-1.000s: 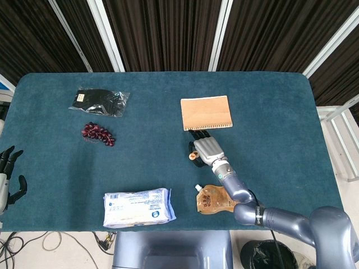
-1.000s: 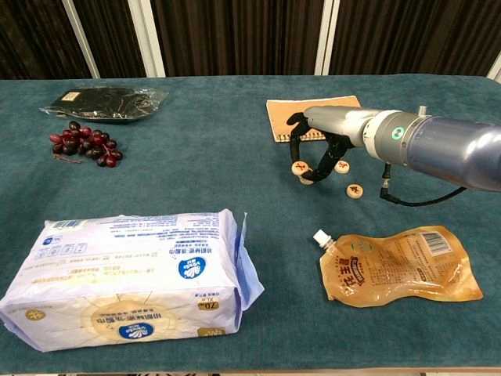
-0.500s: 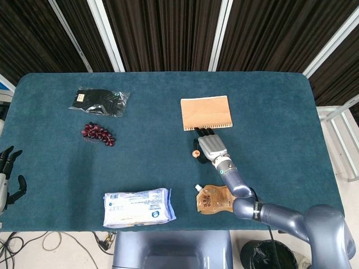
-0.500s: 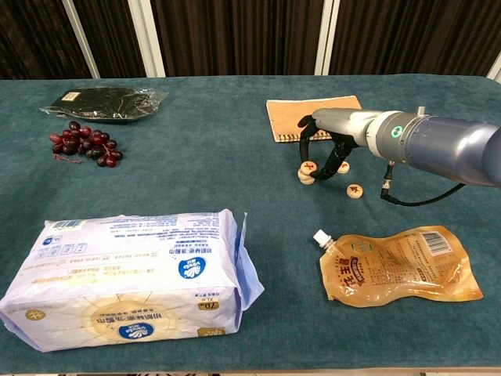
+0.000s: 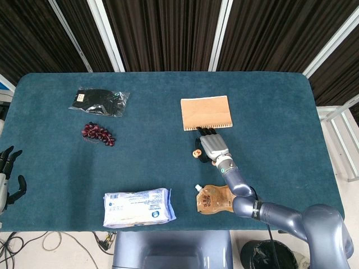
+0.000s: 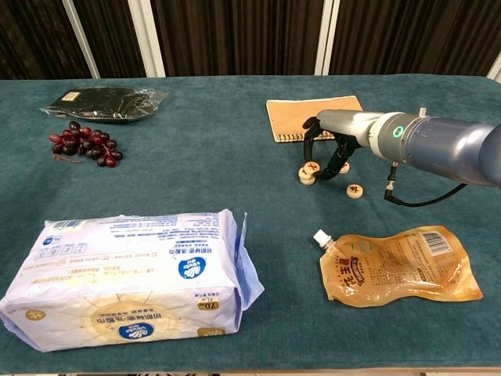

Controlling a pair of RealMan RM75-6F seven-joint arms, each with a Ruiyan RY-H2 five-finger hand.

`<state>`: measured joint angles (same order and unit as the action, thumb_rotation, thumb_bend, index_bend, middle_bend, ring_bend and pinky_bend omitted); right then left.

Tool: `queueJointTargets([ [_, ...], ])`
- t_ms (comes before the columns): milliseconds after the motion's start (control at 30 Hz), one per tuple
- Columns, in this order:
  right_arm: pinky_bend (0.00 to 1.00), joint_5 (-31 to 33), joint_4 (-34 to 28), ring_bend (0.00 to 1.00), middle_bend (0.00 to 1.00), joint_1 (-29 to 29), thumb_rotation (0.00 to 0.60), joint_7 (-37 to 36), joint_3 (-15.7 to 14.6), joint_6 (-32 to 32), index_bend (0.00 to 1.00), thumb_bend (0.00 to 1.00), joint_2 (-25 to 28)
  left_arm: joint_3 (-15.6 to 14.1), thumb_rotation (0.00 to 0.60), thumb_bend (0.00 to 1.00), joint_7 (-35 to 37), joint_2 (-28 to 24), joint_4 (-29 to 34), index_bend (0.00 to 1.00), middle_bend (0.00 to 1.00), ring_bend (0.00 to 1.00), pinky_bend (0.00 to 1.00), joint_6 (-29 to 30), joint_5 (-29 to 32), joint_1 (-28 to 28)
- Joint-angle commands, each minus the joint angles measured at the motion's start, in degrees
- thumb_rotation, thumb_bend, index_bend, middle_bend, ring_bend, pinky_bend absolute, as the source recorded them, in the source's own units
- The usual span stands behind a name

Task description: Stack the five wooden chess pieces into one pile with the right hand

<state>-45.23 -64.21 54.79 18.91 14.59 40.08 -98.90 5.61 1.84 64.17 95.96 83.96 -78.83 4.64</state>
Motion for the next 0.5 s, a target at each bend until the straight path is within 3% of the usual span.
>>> queueJointTargets([
  [33, 0.00, -0.1, 0.0, 0.00, 0.00, 0.0, 0.600, -0.2, -0.1, 0.1, 0.52, 0.41, 0.0, 0.0, 0.600, 0.62, 0.1, 0.0, 0.0, 0.14, 0.00, 0.00, 0.00, 0.0, 0.0, 0.0],
  [500, 0.00, -0.4, 0.0, 0.00, 0.00, 0.3, 0.600, -0.5, -0.3, 0.4, 0.52, 0.41, -0.2, 0.0, 0.600, 0.62, 0.1, 0.0, 0.0, 0.14, 0.00, 0.00, 0.00, 0.0, 0.0, 0.0],
])
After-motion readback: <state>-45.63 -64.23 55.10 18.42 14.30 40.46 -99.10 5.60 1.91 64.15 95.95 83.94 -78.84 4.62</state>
